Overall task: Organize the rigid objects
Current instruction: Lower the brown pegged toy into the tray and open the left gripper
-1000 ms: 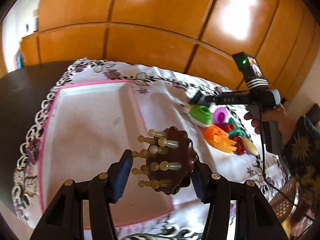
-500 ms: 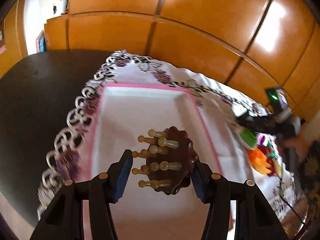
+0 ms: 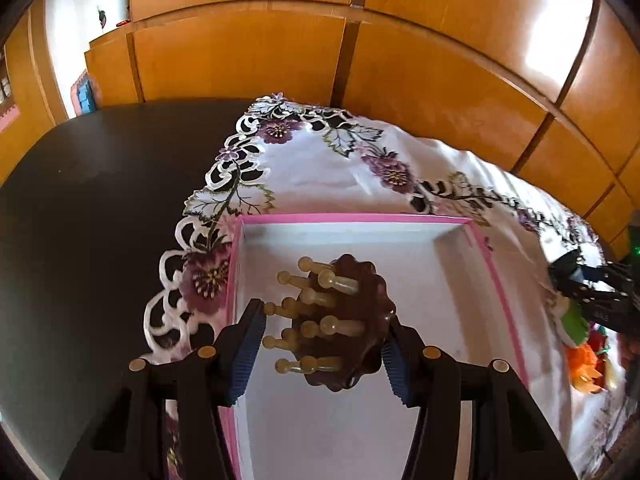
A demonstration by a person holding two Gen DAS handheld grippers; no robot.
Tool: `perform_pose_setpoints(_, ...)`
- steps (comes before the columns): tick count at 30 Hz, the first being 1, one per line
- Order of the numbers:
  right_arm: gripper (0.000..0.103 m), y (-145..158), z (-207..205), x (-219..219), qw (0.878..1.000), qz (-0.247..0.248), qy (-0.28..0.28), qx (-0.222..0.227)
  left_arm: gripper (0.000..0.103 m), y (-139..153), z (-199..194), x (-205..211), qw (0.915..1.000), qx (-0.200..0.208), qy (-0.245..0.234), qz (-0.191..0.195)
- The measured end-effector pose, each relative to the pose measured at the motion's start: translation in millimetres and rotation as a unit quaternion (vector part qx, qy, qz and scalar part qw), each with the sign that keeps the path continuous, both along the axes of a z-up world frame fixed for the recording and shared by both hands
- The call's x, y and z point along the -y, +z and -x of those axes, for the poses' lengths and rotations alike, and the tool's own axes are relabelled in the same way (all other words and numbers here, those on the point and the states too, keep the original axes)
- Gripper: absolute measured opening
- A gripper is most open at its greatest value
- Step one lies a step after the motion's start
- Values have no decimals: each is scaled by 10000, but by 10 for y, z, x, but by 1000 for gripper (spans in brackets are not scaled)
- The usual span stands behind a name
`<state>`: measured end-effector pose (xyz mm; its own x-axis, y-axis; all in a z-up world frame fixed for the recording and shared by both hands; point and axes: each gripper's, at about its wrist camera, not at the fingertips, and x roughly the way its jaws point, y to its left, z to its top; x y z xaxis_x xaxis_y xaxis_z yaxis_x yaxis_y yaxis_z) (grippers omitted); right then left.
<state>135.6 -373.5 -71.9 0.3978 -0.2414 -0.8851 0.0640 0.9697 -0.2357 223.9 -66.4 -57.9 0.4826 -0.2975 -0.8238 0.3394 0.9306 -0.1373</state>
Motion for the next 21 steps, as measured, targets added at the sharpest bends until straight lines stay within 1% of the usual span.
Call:
perform_pose_setpoints(1, 44, -3, 4, -5, 10000, 0, -2, 6, 56, -29, -34, 0, 10000, 1, 35, -54)
perform_pose_setpoints(2, 44, -6, 5, -5, 10000, 3, 0, 7, 59, -42, -50, -9, 10000, 23, 68, -65)
perform_pose_setpoints(3, 44, -7, 4, -6, 10000, 11, 2, 6, 62, -45, -55, -13, 9999, 49, 64, -65)
perform_pose_setpoints(4, 44, -10, 3, -5, 10000, 22, 4, 5, 69, -30, -43, -21, 9999, 106, 70, -67)
perform_pose_setpoints(6, 44, -25, -4, -12, 10000, 86, -11, -5, 73, 27, 12, -56, 9997, 201, 118, 19)
perform_pose_setpoints(8, 44, -44, -13, -23, 9999, 150, -44, -6, 82, 109, 102, -97, 9993, 310, 226, 31)
perform_pose_setpoints(10, 44, -40, -16, -21, 9999, 131, -80, 5, 85, 208, 244, -163, 9979, 534, 371, 27)
perform_pose_setpoints(13, 44, -44, -18, -25, 9998, 150, -108, 24, 85, 308, 517, -262, 9965, 664, 494, 115)
perform_pose_setpoints(17, 44, -63, -23, -44, 9996, 237, -143, 35, 85, 370, 971, -328, 9947, 776, 661, 128)
perform_pose_setpoints(21, 44, -79, -32, 5, 9996, 24, -293, 24, 85, 389, 1367, -292, 9949, 770, 641, 90)
